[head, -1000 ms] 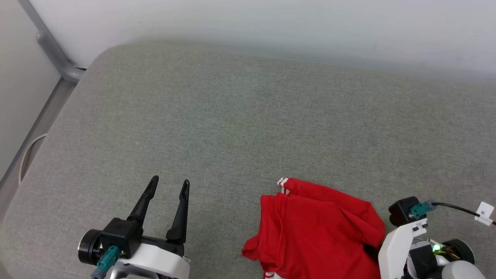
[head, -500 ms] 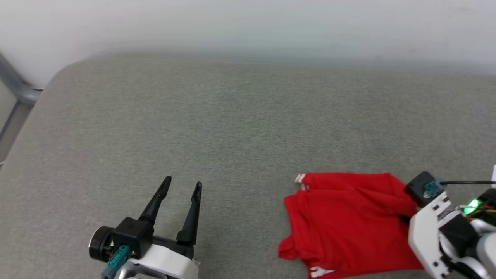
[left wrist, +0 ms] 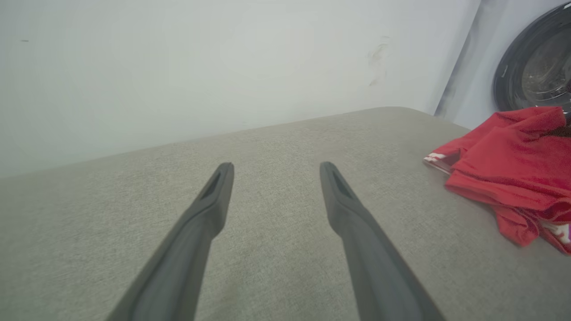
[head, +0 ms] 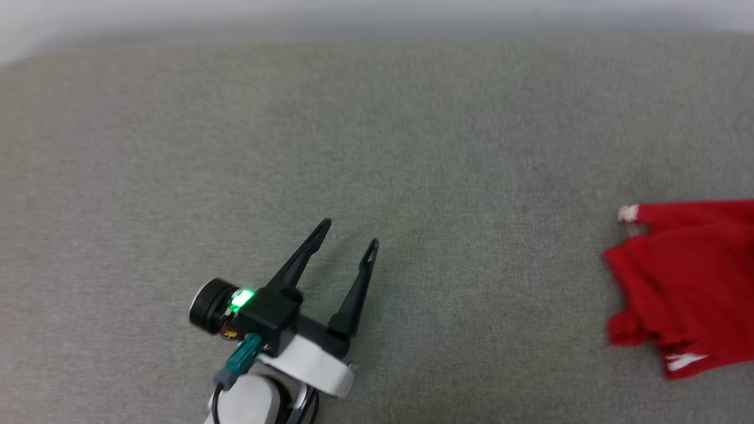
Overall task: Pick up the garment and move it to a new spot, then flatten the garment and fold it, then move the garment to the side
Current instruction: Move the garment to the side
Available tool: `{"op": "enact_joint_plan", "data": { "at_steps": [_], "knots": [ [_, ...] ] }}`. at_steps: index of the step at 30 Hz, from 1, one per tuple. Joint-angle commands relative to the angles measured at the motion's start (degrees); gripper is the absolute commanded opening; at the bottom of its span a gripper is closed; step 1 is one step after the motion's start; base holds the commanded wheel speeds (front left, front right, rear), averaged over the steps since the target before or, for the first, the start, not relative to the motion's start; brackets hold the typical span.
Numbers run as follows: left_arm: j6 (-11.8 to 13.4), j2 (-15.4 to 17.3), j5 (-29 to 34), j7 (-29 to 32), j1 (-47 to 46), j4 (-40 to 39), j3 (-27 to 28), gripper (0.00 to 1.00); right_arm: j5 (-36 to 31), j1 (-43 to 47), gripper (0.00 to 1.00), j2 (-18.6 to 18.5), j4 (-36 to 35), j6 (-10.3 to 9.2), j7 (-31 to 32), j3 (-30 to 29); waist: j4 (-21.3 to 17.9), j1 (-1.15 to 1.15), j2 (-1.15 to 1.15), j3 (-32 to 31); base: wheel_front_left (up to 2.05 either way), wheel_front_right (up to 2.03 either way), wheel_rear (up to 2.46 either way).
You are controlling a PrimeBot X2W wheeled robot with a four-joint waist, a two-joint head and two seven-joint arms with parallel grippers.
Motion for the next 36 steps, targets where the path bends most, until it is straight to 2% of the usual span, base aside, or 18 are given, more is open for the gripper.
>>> {"op": "enact_joint_plan", "data": {
  "at_steps": [1,7,16,22,27,28,29,36],
  "knots": [
    [-0.1,0.5,0.9,-0.1,-2.7,-0.3,-1.5,1.0,-1.8,-1.2,0.0,-1.7,3.4,-0.11,-2.8,-1.9,-1.9,-0.01,0.0,4.6,0.0,0.0,0.0],
    [-0.1,0.3,2.4,-0.1,-7.5,-1.7,-3.1,1.0,-4.3,-2.2,0.0,-1.2,11.5,-0.12,-7.9,-8.1,-3.7,-0.01,0.0,10.1,0.0,0.0,0.0],
    [-0.1,2.4,5.0,0.0,-14.5,-4.8,-6.2,1.0,-10.4,-5.7,0.0,1.6,24.1,-0.12,-17.9,-21.6,-5.5,-0.01,0.0,18.9,0.0,0.0,0.0],
    [-0.1,3.0,5.3,0.7,-16.6,-7.3,-6.6,1.0,-14.1,-9.1,0.0,4.1,29.4,-0.12,-21.5,-27.7,-5.0,-0.01,0.0,21.3,0.0,0.0,0.0],
    [0.3,3.3,5.0,1.0,-16.9,-8.3,-6.6,1.0,-16.1,-10.9,0.0,6.6,32.3,-0.12,-21.9,-31.1,-4.1,-0.01,0.0,21.5,0.0,0.0,0.0],
    [0.4,3.3,4.9,1.0,-16.9,-8.4,-6.6,1.0,-16.5,-11.0,0.46,7.0,32.6,-0.12,-21.9,-31.9,-3.9,-0.01,0.0,21.4,0.0,0.0,0.0],
    [0.4,3.3,4.7,1.0,-16.7,-8.3,-6.6,1.0,-17.1,-11.0,1.0,7.5,33.0,-0.12,-21.8,-32.6,-3.7,-0.01,0.0,21.2,0.0,0.0,0.0],
    [1.5,3.2,3.5,0.4,-14.8,-6.5,-6.0,1.0,-20.6,-10.8,1.0,10.7,31.3,-0.12,-21.4,-35.7,-3.0,-0.01,0.0,16.8,0.0,0.0,0.0]
  ]
}}
